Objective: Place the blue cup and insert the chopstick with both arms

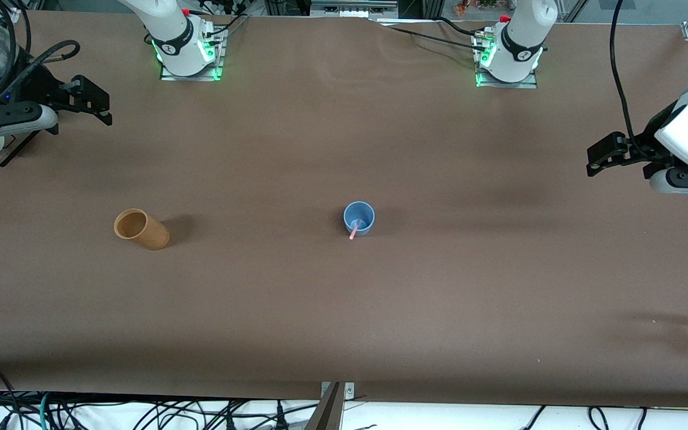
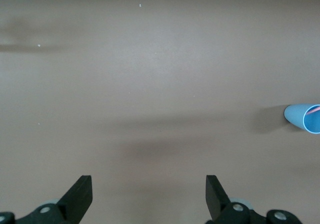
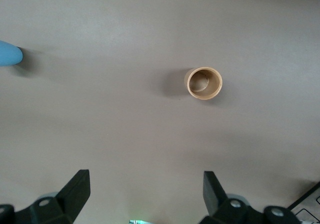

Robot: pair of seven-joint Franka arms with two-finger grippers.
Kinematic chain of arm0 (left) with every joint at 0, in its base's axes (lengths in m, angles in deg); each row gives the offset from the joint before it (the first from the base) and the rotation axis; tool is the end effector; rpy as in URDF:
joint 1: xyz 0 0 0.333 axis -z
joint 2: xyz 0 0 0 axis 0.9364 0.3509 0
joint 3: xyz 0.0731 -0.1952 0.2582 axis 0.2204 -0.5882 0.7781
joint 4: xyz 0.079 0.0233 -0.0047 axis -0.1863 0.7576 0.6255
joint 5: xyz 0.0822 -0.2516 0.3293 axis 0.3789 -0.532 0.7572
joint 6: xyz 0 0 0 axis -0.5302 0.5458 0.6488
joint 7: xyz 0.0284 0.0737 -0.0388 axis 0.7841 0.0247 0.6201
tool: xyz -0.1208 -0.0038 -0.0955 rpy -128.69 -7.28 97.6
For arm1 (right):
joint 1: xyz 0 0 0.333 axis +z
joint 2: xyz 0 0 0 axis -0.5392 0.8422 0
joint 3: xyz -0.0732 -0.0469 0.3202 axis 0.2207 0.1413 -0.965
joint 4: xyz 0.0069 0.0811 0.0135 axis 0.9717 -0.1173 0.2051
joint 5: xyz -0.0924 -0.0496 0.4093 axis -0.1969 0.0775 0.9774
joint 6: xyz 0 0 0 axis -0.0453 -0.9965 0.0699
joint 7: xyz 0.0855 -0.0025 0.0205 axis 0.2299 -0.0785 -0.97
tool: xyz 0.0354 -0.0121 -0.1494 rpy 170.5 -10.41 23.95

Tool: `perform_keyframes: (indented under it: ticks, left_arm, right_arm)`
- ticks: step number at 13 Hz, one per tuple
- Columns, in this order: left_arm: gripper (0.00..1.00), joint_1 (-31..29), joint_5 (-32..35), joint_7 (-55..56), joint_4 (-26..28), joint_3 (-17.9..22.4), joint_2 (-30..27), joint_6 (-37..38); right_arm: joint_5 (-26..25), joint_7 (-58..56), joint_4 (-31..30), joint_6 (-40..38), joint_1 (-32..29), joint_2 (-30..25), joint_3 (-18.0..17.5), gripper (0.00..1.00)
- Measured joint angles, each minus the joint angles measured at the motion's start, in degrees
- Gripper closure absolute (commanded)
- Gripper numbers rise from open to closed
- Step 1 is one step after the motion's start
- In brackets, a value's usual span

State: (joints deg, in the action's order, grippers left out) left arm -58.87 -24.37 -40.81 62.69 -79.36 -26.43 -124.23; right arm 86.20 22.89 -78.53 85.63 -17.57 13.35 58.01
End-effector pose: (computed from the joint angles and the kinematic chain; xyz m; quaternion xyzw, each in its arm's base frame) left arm 0.6371 -0.0677 0.6021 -0.9996 0.0237 0.0148 0.0023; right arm 0.5618 0.0867 0.5979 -0.9953 -0.0949 0.0162 0.0114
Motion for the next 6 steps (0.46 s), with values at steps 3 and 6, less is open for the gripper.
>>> perform_keyframes:
  ticks: [3, 6]
  left_arm:
    - [0.0, 0.0, 0.0, -0.9, 0.0, 0.0, 0.0, 0.0]
    - [0.0, 0.0, 0.0, -0.9, 0.0, 0.0, 0.2, 0.0]
  right_arm:
    - [0.0, 0.0, 0.9, 0.3, 0.0, 1.0, 0.0, 0.0]
    - [-0.1, 0.0, 1.4, 0.3, -0.1, 1.0, 0.0, 0.0]
